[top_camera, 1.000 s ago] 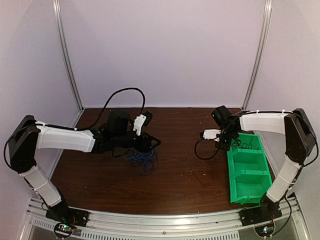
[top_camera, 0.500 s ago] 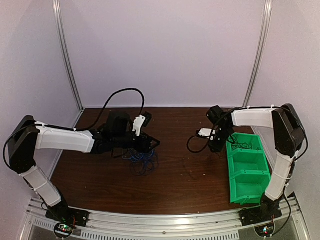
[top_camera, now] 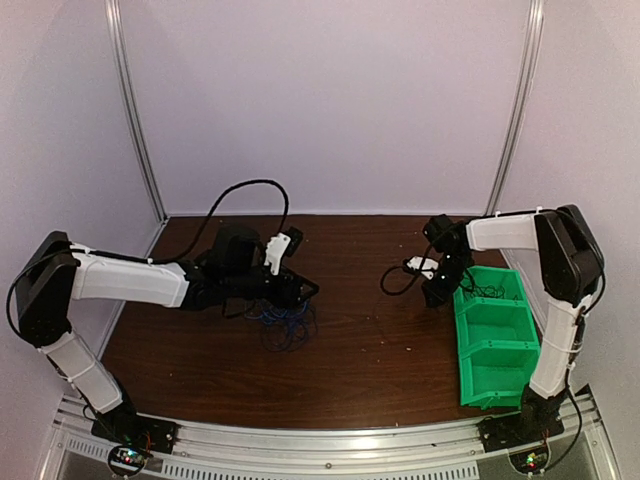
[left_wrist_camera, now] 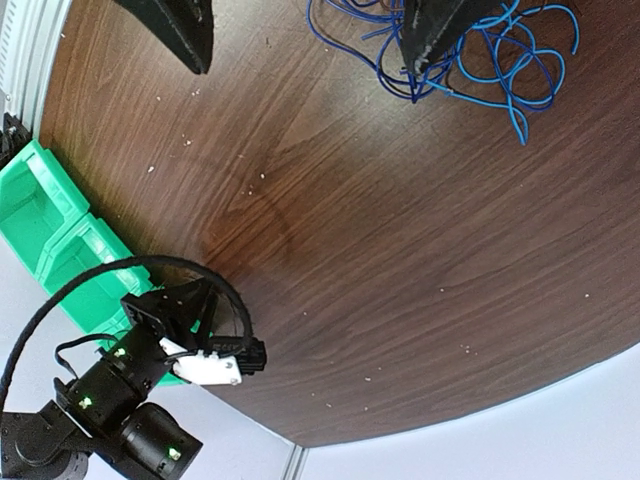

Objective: Untangle the cables

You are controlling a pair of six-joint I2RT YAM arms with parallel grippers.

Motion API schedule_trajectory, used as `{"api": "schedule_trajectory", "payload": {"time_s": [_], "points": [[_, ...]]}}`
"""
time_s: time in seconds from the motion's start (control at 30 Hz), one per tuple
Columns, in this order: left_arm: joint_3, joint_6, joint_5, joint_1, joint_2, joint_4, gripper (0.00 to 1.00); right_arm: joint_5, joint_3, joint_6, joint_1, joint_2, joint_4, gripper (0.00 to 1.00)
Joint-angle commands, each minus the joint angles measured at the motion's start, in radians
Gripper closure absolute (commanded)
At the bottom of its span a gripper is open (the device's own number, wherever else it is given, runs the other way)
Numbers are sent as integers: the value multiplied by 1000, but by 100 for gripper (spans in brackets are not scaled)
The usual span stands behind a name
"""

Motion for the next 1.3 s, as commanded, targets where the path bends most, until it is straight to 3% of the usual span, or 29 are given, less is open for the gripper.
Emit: {"api": "schedule_trajectory", "payload": {"time_s": [0.0, 0.2, 0.6, 1.03, 1.27], "points": [[-17, -11, -1, -4, -27, 31, 34, -41, 7, 14, -14, 65, 36, 78], [-12, -19, 6, -5, -19, 33, 34, 7, -17, 34, -10, 102, 121, 100], [2, -17, 5, -5, 13, 41, 34, 44, 1, 31, -58, -332, 59, 100], [32, -31, 41, -4, 51, 45, 35, 18, -198, -68, -294, -427, 54, 100], [20, -48, 45, -4, 61, 68, 35, -57, -301, -65, -312, -442, 66, 100]]}}
